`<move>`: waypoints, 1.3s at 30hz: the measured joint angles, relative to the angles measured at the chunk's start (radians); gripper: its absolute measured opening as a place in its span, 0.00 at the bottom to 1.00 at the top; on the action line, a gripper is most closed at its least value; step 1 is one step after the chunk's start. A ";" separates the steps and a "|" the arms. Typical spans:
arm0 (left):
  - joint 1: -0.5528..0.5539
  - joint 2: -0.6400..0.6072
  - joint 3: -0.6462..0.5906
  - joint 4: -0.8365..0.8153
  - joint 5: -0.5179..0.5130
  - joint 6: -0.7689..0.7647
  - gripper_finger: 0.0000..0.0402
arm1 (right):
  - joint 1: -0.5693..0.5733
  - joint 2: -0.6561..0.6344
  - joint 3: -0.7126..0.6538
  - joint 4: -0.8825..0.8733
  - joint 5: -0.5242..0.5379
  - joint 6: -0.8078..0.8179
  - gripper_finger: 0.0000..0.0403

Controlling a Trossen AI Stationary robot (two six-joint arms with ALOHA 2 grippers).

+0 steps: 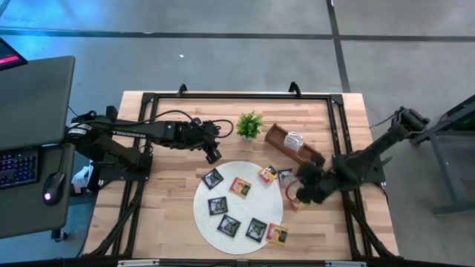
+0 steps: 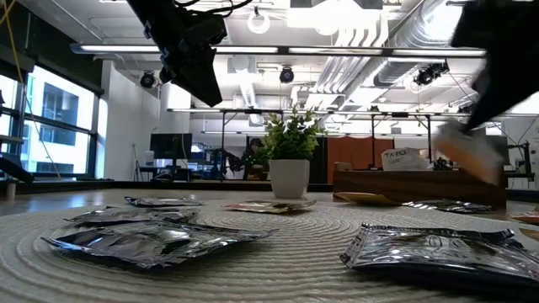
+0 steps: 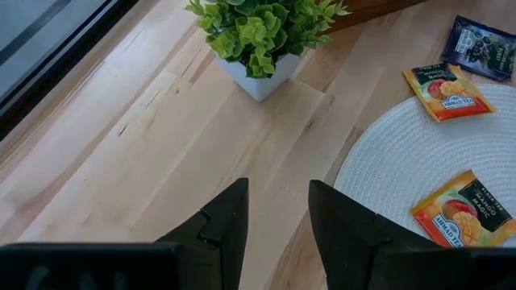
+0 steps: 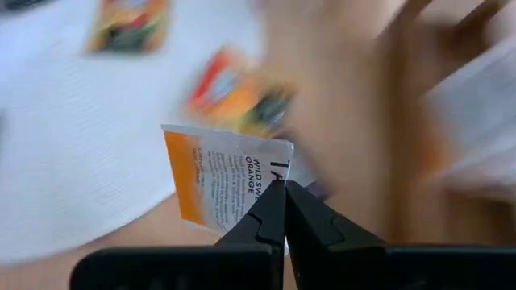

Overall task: Pick & Place Tea
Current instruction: Put the white tea bag into the middle section of the wooden organizer

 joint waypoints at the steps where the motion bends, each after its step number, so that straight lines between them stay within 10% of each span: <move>1: 0.000 0.000 0.000 0.000 0.000 0.000 0.32 | -0.037 -0.017 0.002 -0.016 0.045 -0.072 0.00; 7: 0.000 0.000 0.000 0.000 0.000 0.000 0.32 | -0.300 -0.033 0.107 -0.136 0.214 -0.431 0.00; 15: 0.000 0.000 0.000 0.000 0.001 0.000 0.32 | -0.547 0.043 0.186 -0.186 0.096 -0.636 0.00; 30: 0.000 0.000 0.000 0.000 0.001 0.000 0.32 | -0.618 0.242 0.184 -0.218 0.011 -0.622 0.01; 39: 0.000 0.000 0.000 0.000 0.001 0.000 0.32 | -0.647 0.276 0.185 -0.215 0.023 -0.573 0.22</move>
